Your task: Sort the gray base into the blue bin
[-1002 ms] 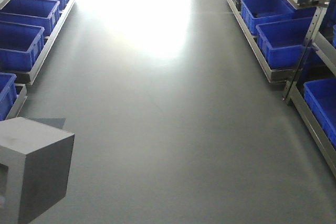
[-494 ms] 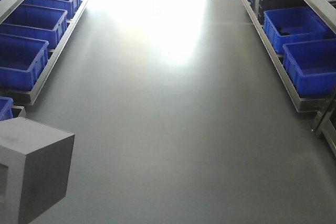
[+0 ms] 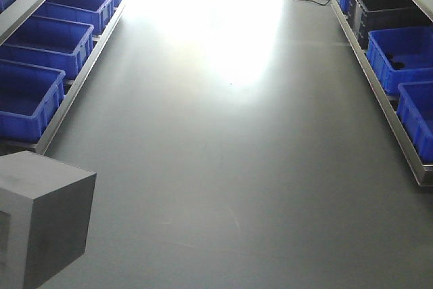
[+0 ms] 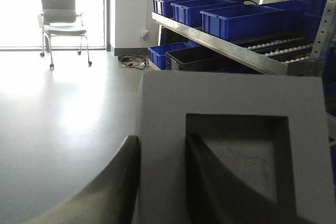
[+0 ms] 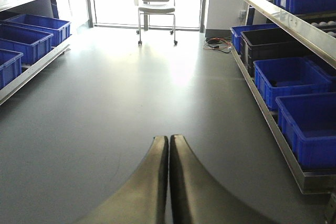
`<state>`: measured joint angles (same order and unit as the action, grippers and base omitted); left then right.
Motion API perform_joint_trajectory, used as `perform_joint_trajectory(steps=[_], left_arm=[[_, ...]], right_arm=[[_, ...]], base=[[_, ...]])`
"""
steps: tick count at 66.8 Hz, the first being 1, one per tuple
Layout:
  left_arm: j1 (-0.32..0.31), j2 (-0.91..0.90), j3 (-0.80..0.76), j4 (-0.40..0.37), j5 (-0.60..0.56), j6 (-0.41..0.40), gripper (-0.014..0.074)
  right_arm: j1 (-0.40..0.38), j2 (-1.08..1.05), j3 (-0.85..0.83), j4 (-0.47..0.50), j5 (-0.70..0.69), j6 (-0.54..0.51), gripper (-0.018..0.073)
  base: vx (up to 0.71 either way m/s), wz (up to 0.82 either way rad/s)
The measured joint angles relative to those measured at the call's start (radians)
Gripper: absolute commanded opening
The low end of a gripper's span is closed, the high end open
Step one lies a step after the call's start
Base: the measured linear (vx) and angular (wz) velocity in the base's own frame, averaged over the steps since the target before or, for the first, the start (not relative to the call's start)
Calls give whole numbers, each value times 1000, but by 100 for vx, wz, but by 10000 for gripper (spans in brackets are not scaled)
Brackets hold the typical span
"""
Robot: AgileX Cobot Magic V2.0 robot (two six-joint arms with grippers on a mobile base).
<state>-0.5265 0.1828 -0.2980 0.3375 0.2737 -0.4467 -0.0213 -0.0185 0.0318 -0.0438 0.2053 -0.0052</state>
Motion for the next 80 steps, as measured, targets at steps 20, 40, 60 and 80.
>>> perform_joint_trajectory(steps=[20, 40, 60, 80], left_arm=[[0, 0, 0, 0, -1, 0, -7], [0, 0, 0, 0, -1, 0, -7], [0, 0, 0, 0, 0, 0, -7], [0, 0, 0, 0, 0, 0, -7]], right_arm=[[0, 0, 0, 0, 0, 5, -5], [0, 0, 0, 0, 0, 0, -5], [0, 0, 0, 0, 0, 5, -5], [0, 0, 0, 0, 0, 0, -5]], base=[[40, 16], [35, 68], [27, 98], [23, 88]])
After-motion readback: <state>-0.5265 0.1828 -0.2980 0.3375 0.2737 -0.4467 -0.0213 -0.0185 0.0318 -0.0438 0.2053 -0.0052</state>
